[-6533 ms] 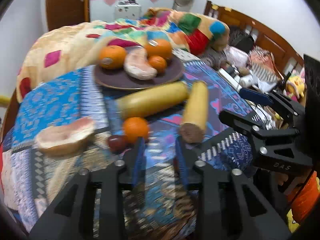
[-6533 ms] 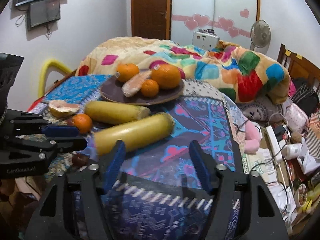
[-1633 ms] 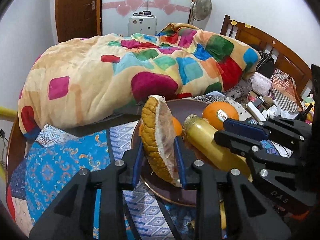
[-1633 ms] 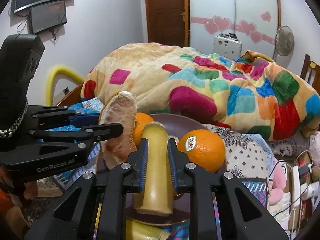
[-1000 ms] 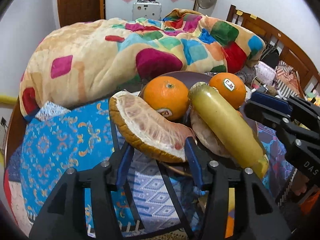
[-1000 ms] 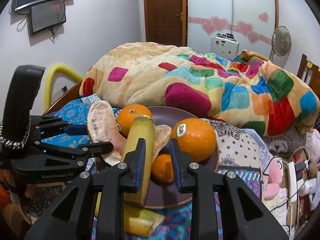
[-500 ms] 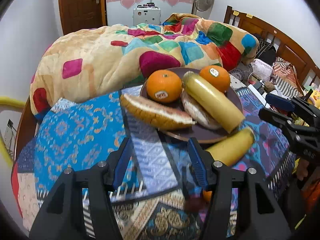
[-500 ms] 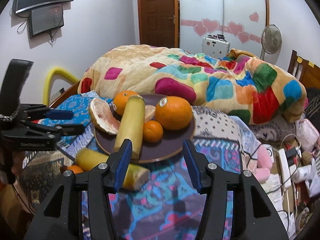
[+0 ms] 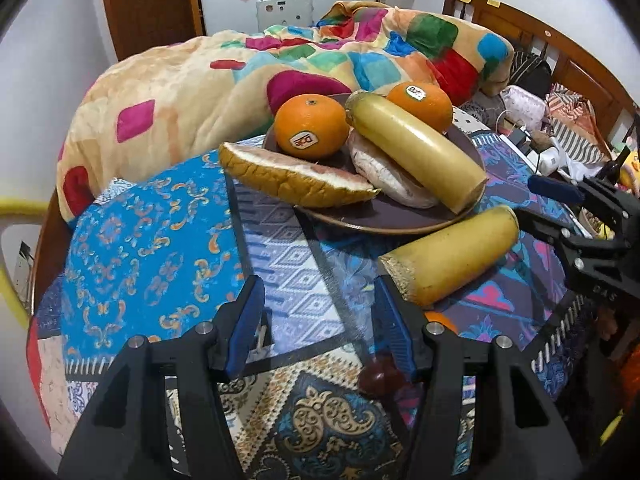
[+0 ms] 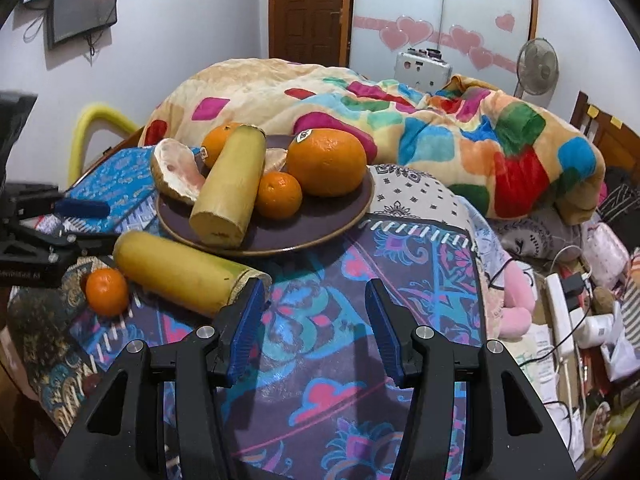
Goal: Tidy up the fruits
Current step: 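Move the right tool to the second yellow gourd while the left tool approaches the small orange, then grasp the second gourd with the right tool while the left tool grasps the small orange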
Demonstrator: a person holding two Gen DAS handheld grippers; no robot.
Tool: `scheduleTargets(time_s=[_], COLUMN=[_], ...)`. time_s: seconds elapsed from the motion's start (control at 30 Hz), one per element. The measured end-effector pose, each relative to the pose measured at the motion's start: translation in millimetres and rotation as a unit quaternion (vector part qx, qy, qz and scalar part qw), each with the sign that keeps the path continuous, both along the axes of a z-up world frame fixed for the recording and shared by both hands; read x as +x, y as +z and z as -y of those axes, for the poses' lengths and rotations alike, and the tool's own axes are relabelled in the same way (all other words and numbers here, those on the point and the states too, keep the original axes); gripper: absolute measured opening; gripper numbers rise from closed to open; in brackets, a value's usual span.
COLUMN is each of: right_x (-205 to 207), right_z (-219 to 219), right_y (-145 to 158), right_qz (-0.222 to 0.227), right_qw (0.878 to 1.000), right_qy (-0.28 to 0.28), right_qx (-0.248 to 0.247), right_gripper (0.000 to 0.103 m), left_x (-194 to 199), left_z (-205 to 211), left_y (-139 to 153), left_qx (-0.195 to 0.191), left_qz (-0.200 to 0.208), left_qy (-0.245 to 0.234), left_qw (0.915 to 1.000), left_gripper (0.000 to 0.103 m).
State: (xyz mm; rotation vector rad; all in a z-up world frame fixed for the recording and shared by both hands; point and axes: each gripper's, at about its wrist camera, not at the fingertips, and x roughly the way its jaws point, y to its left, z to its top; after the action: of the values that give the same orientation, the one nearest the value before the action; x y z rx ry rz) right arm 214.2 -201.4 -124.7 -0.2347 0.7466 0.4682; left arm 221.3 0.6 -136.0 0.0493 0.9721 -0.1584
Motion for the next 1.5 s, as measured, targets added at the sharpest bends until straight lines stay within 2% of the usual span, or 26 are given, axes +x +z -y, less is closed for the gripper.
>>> scheduleTargets(time_s=[0.13, 0.37, 0.57, 0.63, 0.73, 0.9, 1.1, 1.2, 1.27, 1.43, 1.5], right_x=[-7.3, -25.4, -37.7, -40.7, -39.0, -22.5, -12.3, -16.3, -23.4, -38.5, -40.7], right_z=[16.4, 49.3, 58.0, 53.0, 30.1, -9.7, -33.6, -35.2, -30.8, -8.6, 4.0], right_y=[0.3, -2.6, 16.6, 24.3, 26.5, 5.9, -4.9, -6.9, -5.7, -1.4, -2.9], right_qz=[-0.008, -0.023, -0.009, -0.002, -0.001, -0.028, -0.026, -0.022, -0.019, -0.039, -0.069], right_qw=[1.0, 0.999, 0.999, 0.999, 0.999, 0.997, 0.993, 0.992, 0.991, 0.994, 0.993], right_qy=[-0.005, -0.02, -0.018, -0.003, 0.029, 0.066, 0.097, 0.096, 0.092, 0.074, 0.07], right_qx=[0.012, 0.033, 0.041, 0.048, 0.04, -0.005, -0.055, -0.084, -0.091, -0.071, -0.058], right_gripper=[0.049, 0.049, 0.049, 0.051, 0.058, 0.059, 0.064, 0.06, 0.053, 0.037, 0.035], left_x=[7.5, 9.2, -8.8, -16.7, -30.2, -43.7, -47.2, -46.8, -48.6, -48.5, -46.6], left_z=[8.1, 37.3, 28.2, 21.9, 11.6, 5.8, 14.6, 23.2, 28.2, 37.9, 40.2], left_y=[-1.5, -1.3, 12.8, 17.9, 21.8, 19.6, 11.5, 5.0, 1.7, -2.3, -3.2], left_qx=[-0.03, -0.033, -0.042, -0.043, -0.049, -0.041, -0.043, -0.038, -0.035, -0.019, -0.014], left_qz=[-0.016, 0.002, 0.024, 0.035, 0.044, 0.047, 0.041, 0.039, 0.039, 0.038, 0.039], left_qy=[-0.01, -0.031, -0.015, -0.008, 0.0, -0.006, -0.029, -0.039, -0.046, -0.059, -0.062], left_qw=[0.9994, 0.999, 0.9987, 0.9984, 0.9978, 0.9981, 0.9978, 0.9977, 0.9976, 0.9973, 0.9972], left_gripper=[0.057, 0.057, 0.057, 0.057, 0.057, 0.057, 0.057, 0.057, 0.057, 0.057, 0.052])
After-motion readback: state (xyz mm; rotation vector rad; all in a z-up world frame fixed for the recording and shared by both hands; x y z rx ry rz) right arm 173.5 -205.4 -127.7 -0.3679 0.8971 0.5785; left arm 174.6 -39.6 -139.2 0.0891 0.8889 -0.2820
